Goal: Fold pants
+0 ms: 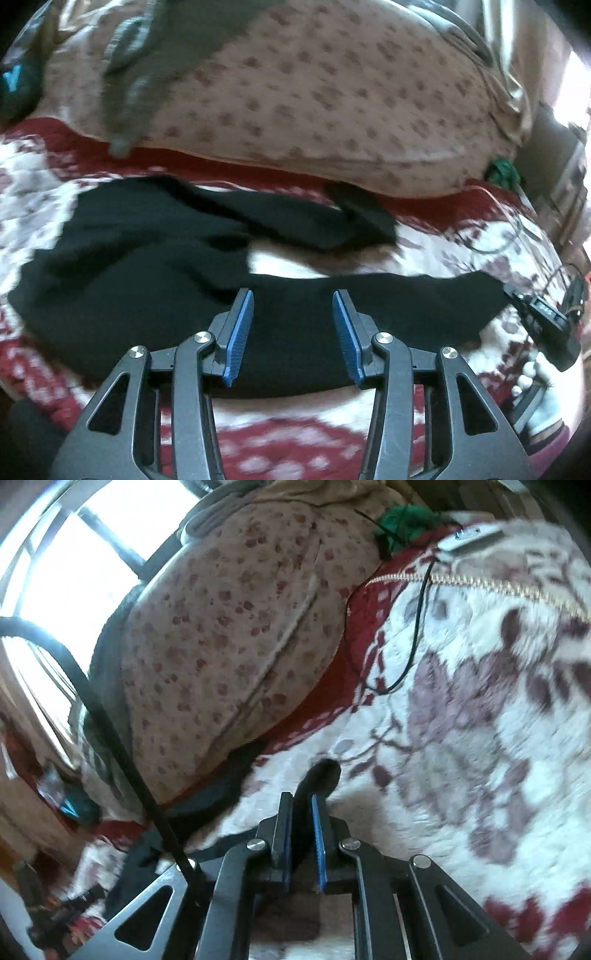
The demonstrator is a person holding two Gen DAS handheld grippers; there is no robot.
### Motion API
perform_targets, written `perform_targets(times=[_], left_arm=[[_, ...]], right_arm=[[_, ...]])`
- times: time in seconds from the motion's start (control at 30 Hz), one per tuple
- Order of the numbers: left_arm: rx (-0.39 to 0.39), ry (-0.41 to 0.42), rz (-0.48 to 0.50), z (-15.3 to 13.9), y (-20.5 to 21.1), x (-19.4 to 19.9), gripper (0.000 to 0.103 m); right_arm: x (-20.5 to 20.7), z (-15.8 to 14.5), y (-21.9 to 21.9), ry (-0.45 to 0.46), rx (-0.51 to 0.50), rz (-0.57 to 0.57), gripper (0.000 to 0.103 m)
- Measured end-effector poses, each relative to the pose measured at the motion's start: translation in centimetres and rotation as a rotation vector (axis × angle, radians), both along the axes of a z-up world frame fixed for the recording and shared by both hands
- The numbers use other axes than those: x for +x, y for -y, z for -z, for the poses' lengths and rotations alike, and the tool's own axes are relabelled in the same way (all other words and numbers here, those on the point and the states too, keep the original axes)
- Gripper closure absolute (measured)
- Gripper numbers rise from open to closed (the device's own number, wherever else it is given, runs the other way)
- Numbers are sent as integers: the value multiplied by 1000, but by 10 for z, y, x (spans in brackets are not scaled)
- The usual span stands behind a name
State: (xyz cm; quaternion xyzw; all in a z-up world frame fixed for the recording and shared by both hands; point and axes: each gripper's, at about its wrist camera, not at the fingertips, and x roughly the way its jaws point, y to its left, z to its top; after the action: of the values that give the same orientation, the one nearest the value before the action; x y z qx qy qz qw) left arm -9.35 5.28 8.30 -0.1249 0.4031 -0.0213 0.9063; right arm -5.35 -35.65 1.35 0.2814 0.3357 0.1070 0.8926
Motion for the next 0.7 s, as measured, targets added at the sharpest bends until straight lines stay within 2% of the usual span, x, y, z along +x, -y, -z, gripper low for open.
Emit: perform_targets(times=[0.27, 0.37, 0.5, 0.6, 0.7], left_arm=[[-24, -114, 82, 45, 36, 29, 60], [-17, -161, 77, 62, 38, 34, 60], [1, -145, 79, 63, 39, 30, 60], [-10, -146, 82, 59, 34, 29, 60], [-26, -132, 54, 52, 23, 28, 60]], right_arm=[[16, 50, 6, -207, -15, -8, 94], [16, 48, 3, -204, -45, -4, 94], [15, 44, 8, -228, -13, 40, 89], [12, 29, 10, -206, -46, 86, 77], [11, 10, 4, -158, -49, 66, 67]])
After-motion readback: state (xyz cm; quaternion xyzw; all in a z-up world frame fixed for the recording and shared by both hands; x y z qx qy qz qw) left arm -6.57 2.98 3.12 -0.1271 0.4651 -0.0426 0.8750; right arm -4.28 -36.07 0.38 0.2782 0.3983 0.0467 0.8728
